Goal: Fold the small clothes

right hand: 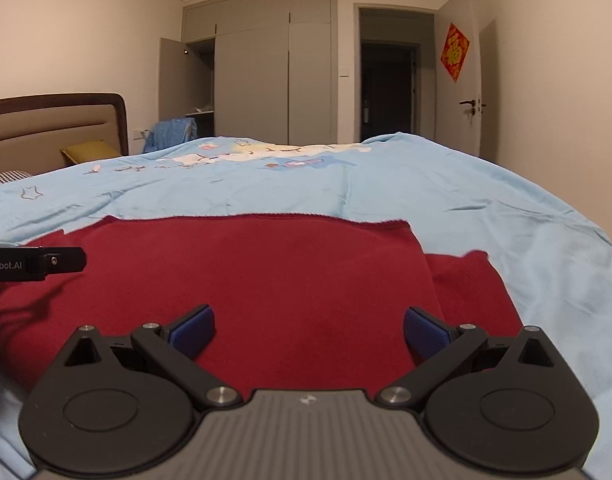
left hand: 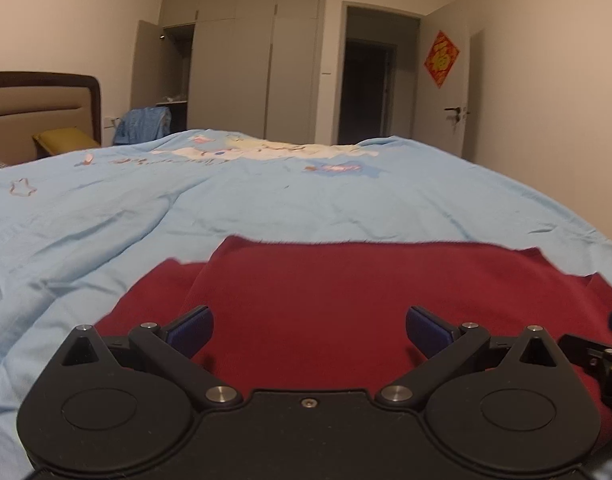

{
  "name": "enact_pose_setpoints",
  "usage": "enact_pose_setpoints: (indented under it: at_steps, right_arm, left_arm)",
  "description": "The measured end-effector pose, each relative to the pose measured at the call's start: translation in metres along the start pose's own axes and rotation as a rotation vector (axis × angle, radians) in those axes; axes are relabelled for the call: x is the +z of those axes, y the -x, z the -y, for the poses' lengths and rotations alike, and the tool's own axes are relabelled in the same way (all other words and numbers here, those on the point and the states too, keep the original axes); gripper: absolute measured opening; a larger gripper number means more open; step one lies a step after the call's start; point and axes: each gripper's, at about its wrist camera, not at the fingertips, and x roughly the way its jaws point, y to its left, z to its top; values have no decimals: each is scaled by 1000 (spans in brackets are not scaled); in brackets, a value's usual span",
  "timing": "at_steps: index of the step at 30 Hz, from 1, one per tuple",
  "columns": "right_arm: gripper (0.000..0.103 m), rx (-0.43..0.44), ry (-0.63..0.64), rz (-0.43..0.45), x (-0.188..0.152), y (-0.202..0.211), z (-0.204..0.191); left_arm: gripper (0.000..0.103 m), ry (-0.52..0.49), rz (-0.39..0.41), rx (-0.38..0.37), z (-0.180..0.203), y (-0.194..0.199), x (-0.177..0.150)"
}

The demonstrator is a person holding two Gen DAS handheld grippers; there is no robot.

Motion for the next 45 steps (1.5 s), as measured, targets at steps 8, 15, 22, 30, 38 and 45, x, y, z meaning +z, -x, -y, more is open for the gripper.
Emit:
enact_pose_setpoints:
  at_steps: [8, 15, 22, 30, 38, 45]
  right_arm:
    - [103, -28, 29, 31, -18, -2, -10]
    - [103, -23, 21, 38, -19, -4, -7]
    - [103, -22, 3, 39, -13, 3, -2]
    - [103, 31, 51, 152, 10, 29, -33]
    - [103, 61, 72, 136, 12, 14, -51]
    - [103, 65, 71, 55, -9, -3, -51]
  left_arm:
    - [102, 3, 25, 51, -2, -7, -21]
    - [102, -2, 40, 48, -3, -2, -24]
    - [102, 82, 74, 21, -13, 23, -9]
    - [102, 209, 47, 113, -43, 89, 3]
    - [102, 440, -118, 54, -81, 100, -36]
    - [102, 467, -114, -61, -70, 93, -38]
